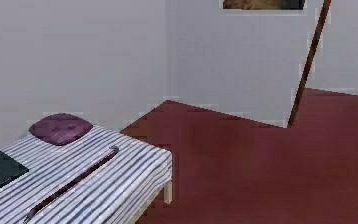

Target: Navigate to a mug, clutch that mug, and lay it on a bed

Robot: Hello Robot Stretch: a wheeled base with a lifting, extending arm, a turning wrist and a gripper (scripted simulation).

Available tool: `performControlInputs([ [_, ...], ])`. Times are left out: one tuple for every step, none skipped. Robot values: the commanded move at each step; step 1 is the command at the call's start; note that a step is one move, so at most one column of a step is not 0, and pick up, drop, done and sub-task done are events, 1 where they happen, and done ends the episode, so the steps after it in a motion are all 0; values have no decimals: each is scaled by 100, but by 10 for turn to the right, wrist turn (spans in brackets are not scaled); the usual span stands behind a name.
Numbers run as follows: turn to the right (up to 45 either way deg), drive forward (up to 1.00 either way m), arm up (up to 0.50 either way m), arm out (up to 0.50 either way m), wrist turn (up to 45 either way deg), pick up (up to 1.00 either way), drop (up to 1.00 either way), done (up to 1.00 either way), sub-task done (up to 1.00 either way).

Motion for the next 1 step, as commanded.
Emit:
performControlInputs([
  [90, 0, 0, 0, 0, 0, 0, 0, 0],
])
